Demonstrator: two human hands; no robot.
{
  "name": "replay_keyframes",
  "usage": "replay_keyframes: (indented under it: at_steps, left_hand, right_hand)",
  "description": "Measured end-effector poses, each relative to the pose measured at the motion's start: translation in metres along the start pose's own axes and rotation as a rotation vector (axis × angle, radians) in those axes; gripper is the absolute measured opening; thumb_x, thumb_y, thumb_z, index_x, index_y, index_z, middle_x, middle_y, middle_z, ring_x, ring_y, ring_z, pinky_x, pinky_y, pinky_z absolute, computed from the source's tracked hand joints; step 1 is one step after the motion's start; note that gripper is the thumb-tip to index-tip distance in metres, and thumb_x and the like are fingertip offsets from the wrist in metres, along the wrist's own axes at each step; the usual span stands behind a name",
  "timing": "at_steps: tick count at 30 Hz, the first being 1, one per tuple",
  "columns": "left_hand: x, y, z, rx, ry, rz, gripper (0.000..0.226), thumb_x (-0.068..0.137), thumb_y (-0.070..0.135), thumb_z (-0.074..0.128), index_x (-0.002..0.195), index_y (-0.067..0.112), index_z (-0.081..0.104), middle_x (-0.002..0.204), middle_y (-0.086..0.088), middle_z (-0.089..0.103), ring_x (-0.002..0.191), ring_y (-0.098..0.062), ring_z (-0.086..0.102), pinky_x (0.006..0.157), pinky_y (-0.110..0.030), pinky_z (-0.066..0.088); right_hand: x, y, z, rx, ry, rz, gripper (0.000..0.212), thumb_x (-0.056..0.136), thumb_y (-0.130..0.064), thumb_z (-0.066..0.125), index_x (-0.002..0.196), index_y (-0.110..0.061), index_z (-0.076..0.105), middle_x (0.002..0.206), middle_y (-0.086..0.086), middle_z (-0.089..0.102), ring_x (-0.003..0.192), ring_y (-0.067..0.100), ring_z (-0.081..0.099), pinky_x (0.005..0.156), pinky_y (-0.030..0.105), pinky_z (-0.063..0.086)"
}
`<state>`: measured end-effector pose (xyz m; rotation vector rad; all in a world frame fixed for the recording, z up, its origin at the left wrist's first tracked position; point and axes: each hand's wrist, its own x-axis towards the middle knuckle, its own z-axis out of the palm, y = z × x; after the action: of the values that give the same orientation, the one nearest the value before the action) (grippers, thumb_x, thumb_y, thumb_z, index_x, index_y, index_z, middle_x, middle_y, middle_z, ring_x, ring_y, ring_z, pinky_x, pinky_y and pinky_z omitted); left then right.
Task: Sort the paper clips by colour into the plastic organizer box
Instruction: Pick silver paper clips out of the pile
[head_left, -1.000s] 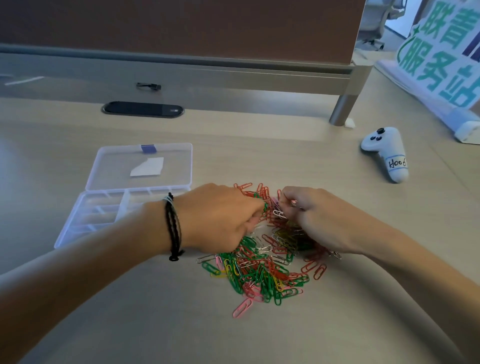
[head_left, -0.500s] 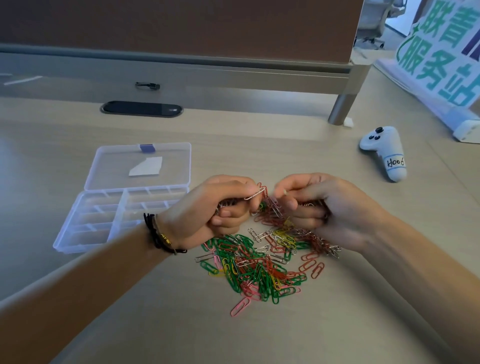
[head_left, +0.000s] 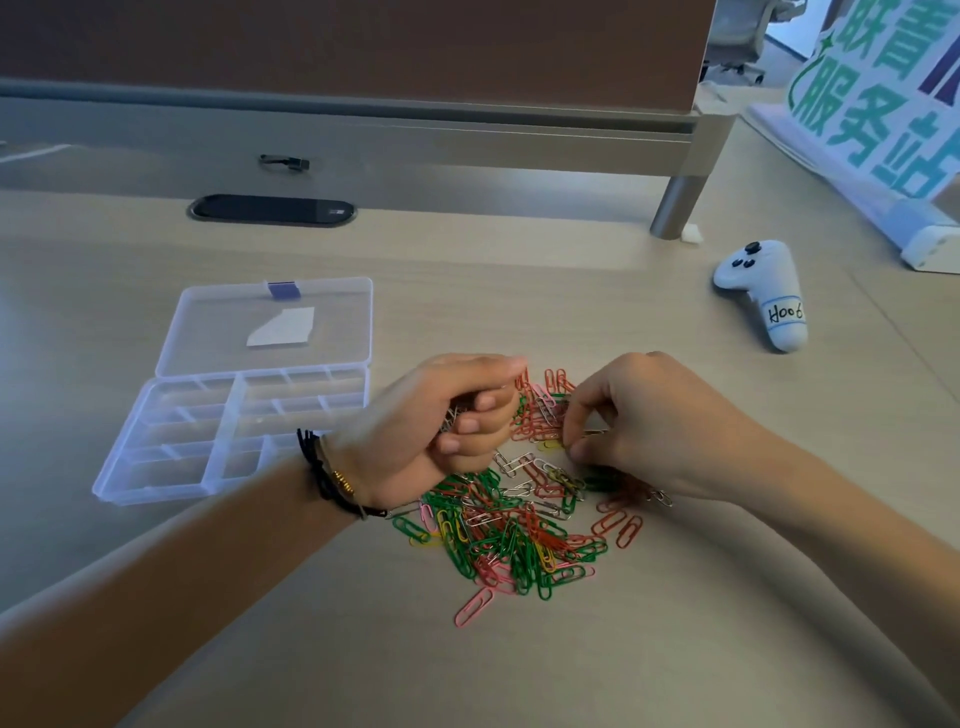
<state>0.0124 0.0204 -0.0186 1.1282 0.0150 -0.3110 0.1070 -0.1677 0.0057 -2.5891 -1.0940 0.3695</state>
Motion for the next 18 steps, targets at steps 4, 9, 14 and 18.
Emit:
replay_keyframes:
  at_steps: [4, 9, 14, 18]
  left_hand:
    - [0.002, 0.006, -0.006, -0.042, 0.009, -0.097, 0.026, 0.096, 0.024, 0.05, 0.073, 0.013, 0.053, 0.056, 0.003, 0.034, 0.039, -0.003, 0.026, 0.036, -0.017, 0.015]
    - [0.005, 0.019, -0.007, 0.203, 0.159, -0.165, 0.043, 0.1, 0.034, 0.043, 0.062, 0.013, 0.044, 0.06, -0.007, 0.043, 0.037, -0.007, 0.025, 0.038, -0.019, 0.012]
    - [0.005, 0.016, -0.002, 1.066, 0.42, 0.063, 0.053, 0.091, 0.042, 0.062, 0.055, 0.007, 0.047, 0.045, 0.003, 0.036, 0.041, -0.012, 0.029, 0.045, -0.027, 0.027]
    - [0.004, 0.0, -0.002, 1.469, 0.523, 0.199, 0.021, 0.08, 0.049, 0.072, 0.072, 0.031, 0.065, 0.043, 0.014, 0.045, 0.046, -0.002, 0.038, 0.052, -0.025, 0.031]
  right_hand:
    - [-0.006, -0.011, -0.001, -0.084, 0.032, -0.051, 0.009, 0.074, -0.043, 0.076, 0.076, -0.035, 0.073, 0.064, -0.009, 0.056, 0.066, 0.01, 0.054, 0.058, 0.028, 0.041]
    - [-0.008, -0.033, -0.001, -0.36, 0.019, -0.122, 0.024, 0.084, -0.038, 0.063, 0.101, -0.022, 0.07, 0.095, 0.009, 0.063, 0.094, 0.032, 0.063, 0.07, 0.033, 0.048]
    - [-0.006, -0.051, -0.004, -0.565, -0.041, -0.218, 0.026, 0.085, -0.026, 0.06, 0.074, -0.019, 0.037, 0.087, -0.002, 0.046, 0.097, 0.034, 0.064, 0.065, 0.032, 0.035]
    - [-0.002, -0.052, -0.005, -0.619, -0.08, -0.231, 0.011, 0.087, -0.023, 0.058, 0.084, -0.021, 0.048, 0.092, -0.001, 0.047, 0.101, 0.033, 0.063, 0.066, 0.034, 0.035]
